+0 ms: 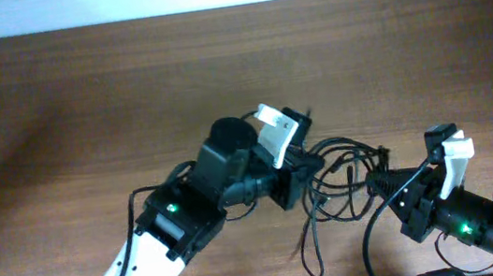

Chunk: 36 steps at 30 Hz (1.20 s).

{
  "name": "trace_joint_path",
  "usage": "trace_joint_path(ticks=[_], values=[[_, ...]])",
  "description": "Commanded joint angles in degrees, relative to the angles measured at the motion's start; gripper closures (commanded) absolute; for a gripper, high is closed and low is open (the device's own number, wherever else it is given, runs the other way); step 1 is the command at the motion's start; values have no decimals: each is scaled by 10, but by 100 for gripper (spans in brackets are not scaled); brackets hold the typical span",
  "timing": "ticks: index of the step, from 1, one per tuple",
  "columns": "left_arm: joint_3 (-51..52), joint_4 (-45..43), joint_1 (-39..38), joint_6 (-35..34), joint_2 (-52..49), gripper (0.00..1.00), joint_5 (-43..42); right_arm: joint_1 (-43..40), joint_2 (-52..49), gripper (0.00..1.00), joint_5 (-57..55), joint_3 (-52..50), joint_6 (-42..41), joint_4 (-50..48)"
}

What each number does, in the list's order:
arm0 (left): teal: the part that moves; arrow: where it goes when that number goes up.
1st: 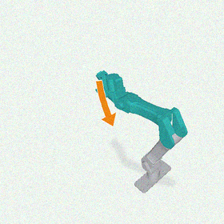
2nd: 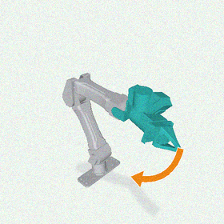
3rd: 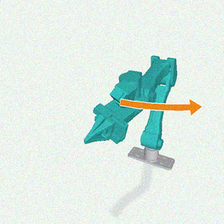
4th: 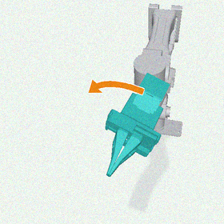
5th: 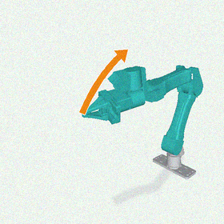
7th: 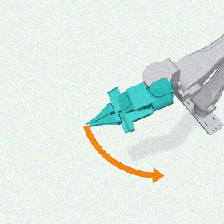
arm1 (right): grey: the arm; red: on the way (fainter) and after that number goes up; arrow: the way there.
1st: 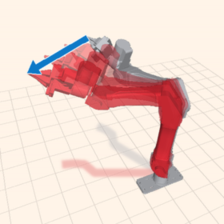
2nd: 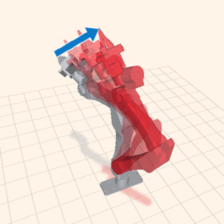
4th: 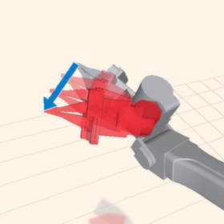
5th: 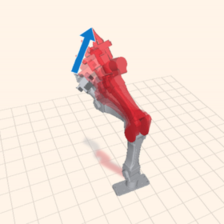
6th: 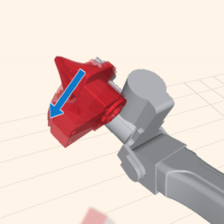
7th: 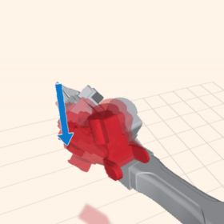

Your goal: Untangle cables

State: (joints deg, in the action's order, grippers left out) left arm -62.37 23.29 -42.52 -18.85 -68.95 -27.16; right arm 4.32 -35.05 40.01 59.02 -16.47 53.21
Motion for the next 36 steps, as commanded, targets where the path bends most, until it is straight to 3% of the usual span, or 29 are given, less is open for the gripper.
trace_joint_path(ticks=[1,4,5,7,9,11,14,19,21,24,26,30,31,32,33,34,36], values=[[-3,59,27,-45,4,100,96,-2,2,96,61,1,42,-26],[-3,90,27,-45,4,100,94,-2,2,96,68,1,43,-99],[-3,96,25,-24,4,100,49,-2,2,96,67,1,58,-134],[-3,81,13,176,4,100,-166,-2,2,96,25,1,62,-146],[-3,85,-16,244,4,100,-193,-2,2,96,2,1,61,-142],[-3,92,-16,230,4,100,-136,-2,2,96,-17,1,61,-134],[-3,118,-16,122,4,100,6,-2,2,96,-7,1,61,-136],[-3,117,-16,138,4,100,5,-2,2,96,158,1,88,-134],[-3,114,-16,191,4,100,-79,-2,2,96,145,1,87,-164],[-3,122,-16,197,4,100,-65,-2,2,96,64,1,68,-175],[-3,149,-16,62,4,100,99,-2,2,96,-4,1,19,-158],[-3,147,19,-41,4,100,112,-2,2,96,-63,1,12,-51],[-3,145,25,-40,4,100,104,-2,2,86,-63,1,12,-33],[-3,134,27,-38,4,100,88,-2,2,58,-63,1,12,-5],[-3,115,27,-31,4,100,63,-2,2,36,-63,1,12,10],[-3,86,27,-8,4,100,21,-2,2,29,-63,1,12,21],[-3,56,27,-7,5,100,-14,-2,2,25,-63,1,12,28]])
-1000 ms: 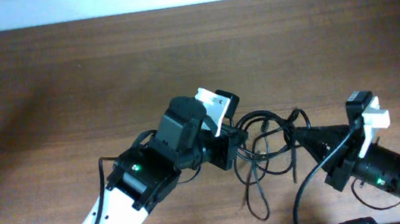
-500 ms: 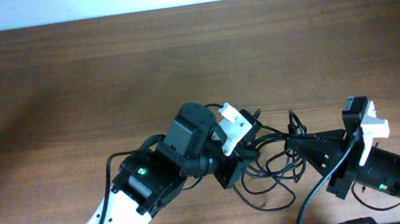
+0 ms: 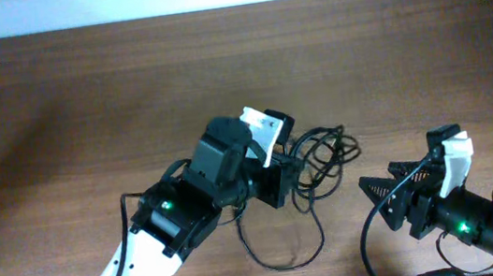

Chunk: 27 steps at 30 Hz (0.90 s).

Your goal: Untangle cables

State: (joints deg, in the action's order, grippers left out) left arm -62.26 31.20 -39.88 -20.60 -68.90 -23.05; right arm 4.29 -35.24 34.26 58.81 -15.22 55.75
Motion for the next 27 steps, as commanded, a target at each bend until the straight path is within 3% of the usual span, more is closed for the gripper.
trace_joint_path(ticks=[1,4,7,13,16,18,20,24,27], values=[[-4,-33,1,13,5,100,-68,-2,4,23,-7,3,0,5],[-4,-77,1,13,5,100,-78,-2,4,22,2,3,-13,22],[-4,-169,0,-36,4,100,-78,-2,3,22,32,2,-31,41],[-4,-205,-29,0,4,100,-122,-2,-6,24,30,2,-31,39],[-4,-205,-38,70,4,100,-218,-2,-19,42,-137,2,-49,66],[-4,-205,-38,71,5,100,-229,-2,-38,42,-338,2,-160,161],[-4,-205,-31,75,10,100,-226,-2,-59,42,-387,2,-187,219],[-4,-169,38,75,25,100,-243,-2,-68,42,-351,2,-187,213],[-4,-130,57,75,25,100,-241,-2,-67,41,-106,3,-36,116]])
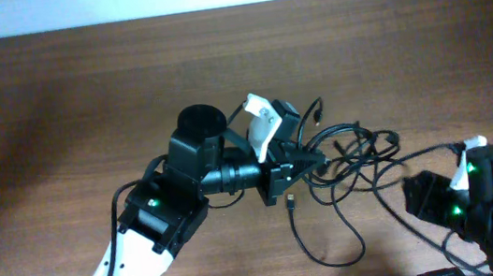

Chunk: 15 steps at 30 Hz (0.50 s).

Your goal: Untangle cables

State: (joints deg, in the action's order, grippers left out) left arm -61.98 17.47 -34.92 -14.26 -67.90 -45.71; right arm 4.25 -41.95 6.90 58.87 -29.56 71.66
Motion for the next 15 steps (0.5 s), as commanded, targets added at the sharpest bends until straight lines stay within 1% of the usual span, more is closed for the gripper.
trace_joint_path(ticks=[1,2,3,4,5,6,7,9,13,15], values=[[-7,16,7,12,15,100,-14,-2,0,41,241,2,147,-69],[-7,20,7,12,15,100,-15,-2,0,40,305,2,188,-86],[-7,22,7,45,15,100,-28,-2,0,41,351,2,213,-98],[-7,24,7,68,15,100,-43,-2,0,41,349,2,212,-100],[-7,32,7,105,15,100,-60,-2,0,40,349,2,212,-106],[-7,49,7,158,15,100,-59,-2,0,41,349,2,212,-114],[-7,54,7,172,15,100,-59,-2,0,41,344,2,213,-120],[-7,55,7,174,15,100,-55,-2,0,41,322,2,212,-128],[-7,77,12,162,15,100,52,-2,0,41,289,2,201,-84],[-7,81,12,163,15,100,61,-2,0,41,288,2,201,-74]])
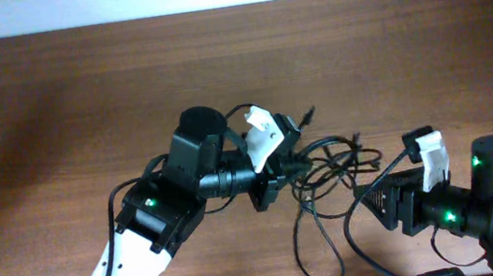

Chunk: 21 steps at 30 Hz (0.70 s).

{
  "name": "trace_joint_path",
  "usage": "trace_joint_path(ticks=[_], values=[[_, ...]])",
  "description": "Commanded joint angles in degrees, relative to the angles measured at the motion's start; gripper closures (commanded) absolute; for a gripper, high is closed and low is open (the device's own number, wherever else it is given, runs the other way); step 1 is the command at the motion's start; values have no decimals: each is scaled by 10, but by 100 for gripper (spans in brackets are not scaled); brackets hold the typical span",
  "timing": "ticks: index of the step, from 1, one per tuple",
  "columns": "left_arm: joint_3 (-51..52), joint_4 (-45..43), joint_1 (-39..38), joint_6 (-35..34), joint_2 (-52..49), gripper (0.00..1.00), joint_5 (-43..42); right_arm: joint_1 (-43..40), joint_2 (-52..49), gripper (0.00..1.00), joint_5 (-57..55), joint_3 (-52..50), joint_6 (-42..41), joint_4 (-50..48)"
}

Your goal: Untangle cables

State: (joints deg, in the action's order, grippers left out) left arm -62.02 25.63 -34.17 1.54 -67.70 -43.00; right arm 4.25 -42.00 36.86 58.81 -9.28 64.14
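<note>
A tangle of thin black cables (336, 159) lies on the brown table (53, 96), right of centre. One loose loop (312, 260) trails toward the front edge. My left gripper (287, 163) reaches in from the lower left and is shut on the tangle's left side, its white part above it. My right gripper (374, 201) points left at the tangle's lower right edge. A cable strand runs past its fingers, and the overhead view does not show whether they grip it.
The white and black left arm (145, 235) crosses the front left of the table. The right arm's body fills the front right corner. A pale wall edge borders the table at the back.
The right gripper has come out of the front right corner toward the tangle. The tangle, which was spread out to the right, is more bunched, and the left gripper sits slightly further left.
First the left gripper held the tangle's left side with the right gripper at its right edge. Then the tangle sat further left with the left gripper, the right one open and apart. Later the cables spread rightward with the right arm drawn back. Now it is near again.
</note>
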Motion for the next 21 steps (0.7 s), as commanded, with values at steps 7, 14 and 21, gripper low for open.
trace_joint_path(ticks=[7,14,21], values=[[-7,6,5,67,13,100,-31,-2,0,42,-239,3,-107,-4],[-7,-92,68,-97,15,100,-217,-2,0,42,-193,3,-17,-4],[-7,-98,69,-154,15,100,-236,-2,0,42,24,3,106,-80]])
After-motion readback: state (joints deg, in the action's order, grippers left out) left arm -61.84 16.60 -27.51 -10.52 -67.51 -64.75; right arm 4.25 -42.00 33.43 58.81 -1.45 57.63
